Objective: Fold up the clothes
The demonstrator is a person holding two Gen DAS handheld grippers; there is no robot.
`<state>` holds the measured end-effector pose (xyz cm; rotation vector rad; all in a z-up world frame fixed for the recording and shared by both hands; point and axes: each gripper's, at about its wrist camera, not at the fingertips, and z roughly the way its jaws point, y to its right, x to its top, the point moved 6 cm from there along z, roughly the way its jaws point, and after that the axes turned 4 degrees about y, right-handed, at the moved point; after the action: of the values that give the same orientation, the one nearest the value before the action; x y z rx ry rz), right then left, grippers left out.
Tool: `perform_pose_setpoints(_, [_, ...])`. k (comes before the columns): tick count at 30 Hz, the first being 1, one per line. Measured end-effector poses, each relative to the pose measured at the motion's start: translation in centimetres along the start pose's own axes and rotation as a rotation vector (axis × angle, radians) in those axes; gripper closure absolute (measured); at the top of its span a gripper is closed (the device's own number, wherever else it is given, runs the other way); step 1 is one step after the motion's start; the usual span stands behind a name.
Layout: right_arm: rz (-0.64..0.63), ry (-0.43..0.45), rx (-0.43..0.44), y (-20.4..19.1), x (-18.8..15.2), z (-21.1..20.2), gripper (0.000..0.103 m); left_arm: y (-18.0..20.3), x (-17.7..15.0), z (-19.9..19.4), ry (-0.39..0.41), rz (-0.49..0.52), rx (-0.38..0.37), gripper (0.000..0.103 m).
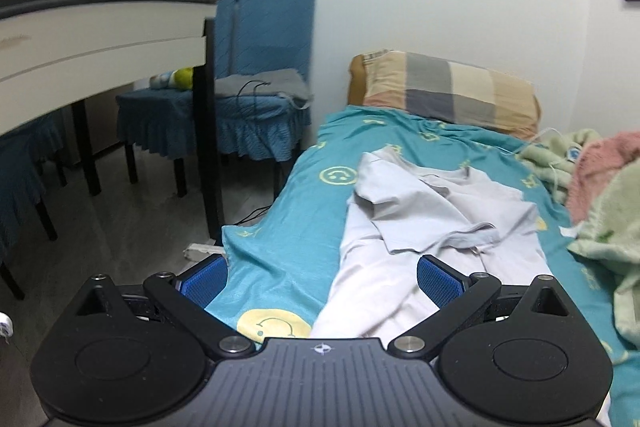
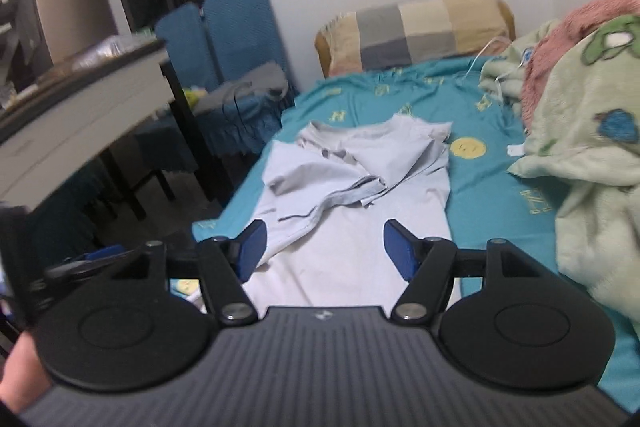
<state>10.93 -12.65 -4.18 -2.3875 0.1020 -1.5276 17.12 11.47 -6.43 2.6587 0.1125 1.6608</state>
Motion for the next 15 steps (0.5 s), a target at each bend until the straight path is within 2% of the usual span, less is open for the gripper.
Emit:
perform_pose_setpoints(4, [0.037,-0.005,-0.014,1.3,-1.3,-1.4,0.036,0.5,0.0,-1.1,-0.007,-0.024,-0.049,0.002])
perform_pose_setpoints(7, [0.096,0.013,-0.032,3.0,-0.7,-1.4,0.036,0.9,0.4,-0.5,-0.029,-0.050,-0.095,0.004])
perform_pose_setpoints(10, [0.182,0.031,-0.046,5.1,-0.2,-1.1,0.036,1.8,1.1,1.4,-0.060,-0.052,-0.138,0.007])
perform_pose_setpoints(15, [0.271,0.020,-0.071,8.3,-0.1,0.4,0.035,3.7,2.2,7.7,-0.127,-0.057,-0.198,0.015])
